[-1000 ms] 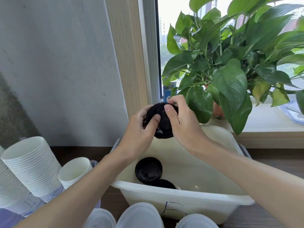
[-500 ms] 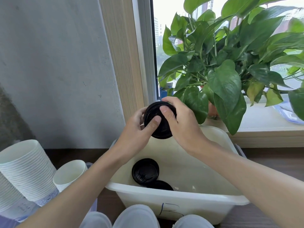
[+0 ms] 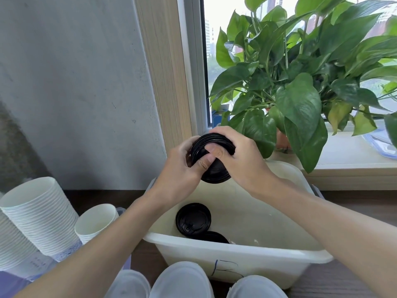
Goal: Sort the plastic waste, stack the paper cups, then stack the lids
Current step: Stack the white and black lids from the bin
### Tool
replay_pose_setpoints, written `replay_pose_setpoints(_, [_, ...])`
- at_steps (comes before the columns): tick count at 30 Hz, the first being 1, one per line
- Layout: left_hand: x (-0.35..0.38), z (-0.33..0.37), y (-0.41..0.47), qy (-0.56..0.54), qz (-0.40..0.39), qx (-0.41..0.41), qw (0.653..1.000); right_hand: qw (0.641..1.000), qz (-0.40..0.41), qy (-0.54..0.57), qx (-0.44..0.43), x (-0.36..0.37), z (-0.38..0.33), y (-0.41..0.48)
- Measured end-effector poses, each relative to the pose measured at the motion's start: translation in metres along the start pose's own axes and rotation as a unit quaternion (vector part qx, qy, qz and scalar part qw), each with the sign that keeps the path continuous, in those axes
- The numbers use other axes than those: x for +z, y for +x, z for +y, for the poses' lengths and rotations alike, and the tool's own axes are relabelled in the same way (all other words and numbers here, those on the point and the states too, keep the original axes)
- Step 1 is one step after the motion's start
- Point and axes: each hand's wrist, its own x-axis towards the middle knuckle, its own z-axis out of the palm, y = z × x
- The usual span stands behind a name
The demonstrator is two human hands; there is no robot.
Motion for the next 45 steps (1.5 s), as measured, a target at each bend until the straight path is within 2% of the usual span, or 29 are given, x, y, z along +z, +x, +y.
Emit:
replay_pose_setpoints(6, [-0.001,0.001,0.0,0.003,0.011,0.009,1.0,1.0,0.004,0.005,-0.02,0.001,-0.002,0.0])
replay_pose_setpoints(13, [0.002,0.003,0.0,-0.04,0.015,-0.053,0.998,0.998,0.058,0.028,-0.003,0.001,-0.002,0.0])
replay_pose_setpoints(20, [0.0,0.006,-0.003,0.0,0.01,-0.019,1.0,1.0,0.0,-0.027,-0.004,0.001,0.003,0.001])
replay_pose_setpoints(24, [-0.006,0.003,-0.001,0.03,0.005,-0.027,0.999,1.0,-0.003,-0.027,0.005,0.003,0.005,0.0])
replay_pose_setpoints(26, [-0.017,0.005,0.001,0.057,-0.011,-0.046,0.997,0.998,-0.04,-0.012,0.04,0.003,0.006,-0.003])
replay_pose_setpoints(29, [-0.039,0.003,0.005,0.118,-0.014,-0.059,0.991,0.976,-0.158,0.025,0.146,0.001,0.008,-0.015])
replay_pose_setpoints(32, [-0.048,-0.003,0.003,0.16,-0.02,-0.066,0.985,0.944,-0.245,-0.045,0.217,0.004,0.016,-0.024])
replay_pose_setpoints(35, [-0.045,-0.013,-0.004,0.184,-0.034,-0.08,0.979,0.912,-0.295,-0.16,0.237,0.021,0.034,-0.024])
replay_pose_setpoints(38, [-0.044,-0.019,-0.008,0.192,-0.014,-0.074,0.979,0.909,-0.301,-0.152,0.245,0.036,0.044,-0.022])
replay_pose_setpoints(41, [-0.046,-0.021,-0.011,0.191,0.014,-0.063,0.979,0.892,-0.344,-0.14,0.257,0.034,0.048,-0.022])
replay_pose_setpoints(45, [-0.048,-0.024,-0.015,0.212,0.04,-0.05,0.975,0.856,-0.375,-0.273,0.228,0.035,0.061,-0.023])
